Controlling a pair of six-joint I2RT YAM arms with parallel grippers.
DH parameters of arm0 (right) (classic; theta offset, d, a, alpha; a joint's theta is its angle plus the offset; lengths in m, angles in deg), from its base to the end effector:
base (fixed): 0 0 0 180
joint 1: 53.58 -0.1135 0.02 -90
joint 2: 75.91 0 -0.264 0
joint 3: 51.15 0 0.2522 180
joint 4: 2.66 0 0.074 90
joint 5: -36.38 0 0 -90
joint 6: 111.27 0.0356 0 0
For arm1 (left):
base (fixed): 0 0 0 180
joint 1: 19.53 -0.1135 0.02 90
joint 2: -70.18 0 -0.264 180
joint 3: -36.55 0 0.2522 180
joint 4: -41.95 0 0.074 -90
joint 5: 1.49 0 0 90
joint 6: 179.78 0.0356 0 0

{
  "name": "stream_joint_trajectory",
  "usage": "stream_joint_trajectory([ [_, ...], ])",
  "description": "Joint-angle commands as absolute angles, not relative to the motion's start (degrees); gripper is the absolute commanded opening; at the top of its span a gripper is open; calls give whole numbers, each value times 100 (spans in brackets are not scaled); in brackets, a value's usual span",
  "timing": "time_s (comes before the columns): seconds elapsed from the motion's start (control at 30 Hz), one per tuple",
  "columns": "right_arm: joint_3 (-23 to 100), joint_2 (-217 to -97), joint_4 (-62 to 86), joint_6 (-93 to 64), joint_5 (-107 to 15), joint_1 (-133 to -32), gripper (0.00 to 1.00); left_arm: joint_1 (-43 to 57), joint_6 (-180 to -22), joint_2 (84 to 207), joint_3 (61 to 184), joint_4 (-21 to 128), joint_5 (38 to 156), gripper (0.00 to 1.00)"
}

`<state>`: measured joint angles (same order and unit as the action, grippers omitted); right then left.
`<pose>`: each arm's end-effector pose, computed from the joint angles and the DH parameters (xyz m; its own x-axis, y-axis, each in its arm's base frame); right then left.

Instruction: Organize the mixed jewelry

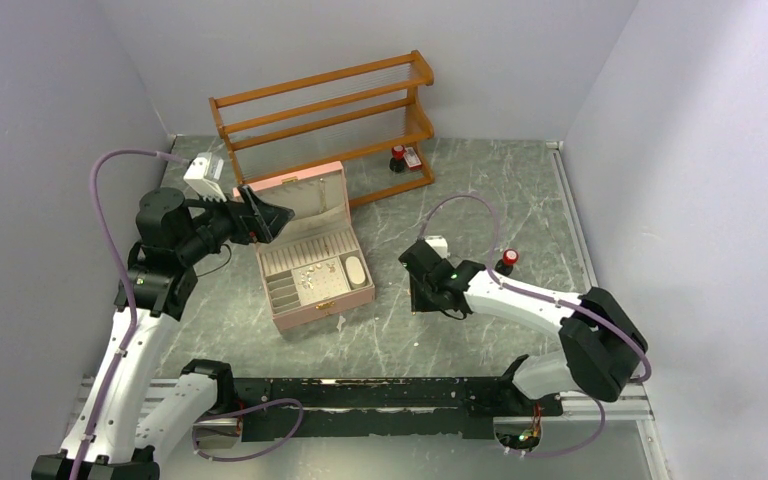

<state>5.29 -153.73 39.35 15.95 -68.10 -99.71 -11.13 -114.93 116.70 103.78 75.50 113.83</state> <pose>0.1781 0.1724 0.1826 -0.8687 -0.0586 -0.4919 -0.1192 0.9885 0.0929 0.1736 -0.0410 0.3707 -0.4304 -0.3248 -0.8422 0.3995 0.7681 -0.5004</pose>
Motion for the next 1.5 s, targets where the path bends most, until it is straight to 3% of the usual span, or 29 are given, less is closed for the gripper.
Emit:
stream_joint_trajectory([
  [0.0, 613, -15607, 3939, 1768, -6804, -10080, 35, -1118, -11487, 11582, 10309, 7290, 11550, 93],
  [0.17, 687, -15761, 3854, 1767, -6734, -10167, 34, -1118, -11491, 11616, 10304, 7298, 11535, 90],
  [0.43, 734, -15902, 3755, 1758, -6599, -10286, 38, -1118, -11500, 11599, 10279, 7285, 11496, 94],
  [0.83, 726, -16031, 3735, 1785, -6723, -10332, 19, -1118, -11481, 11578, 10247, 7328, 11438, 91],
  [1.2, 783, -16085, 3706, 1758, -6818, -10332, 10, -1118, -11476, 11579, 10259, 7355, 11403, 91],
  [1.47, 875, -16011, 3770, 1717, -6869, -10326, 20, -1118, -11489, 11576, 10250, 7364, 11407, 94],
])
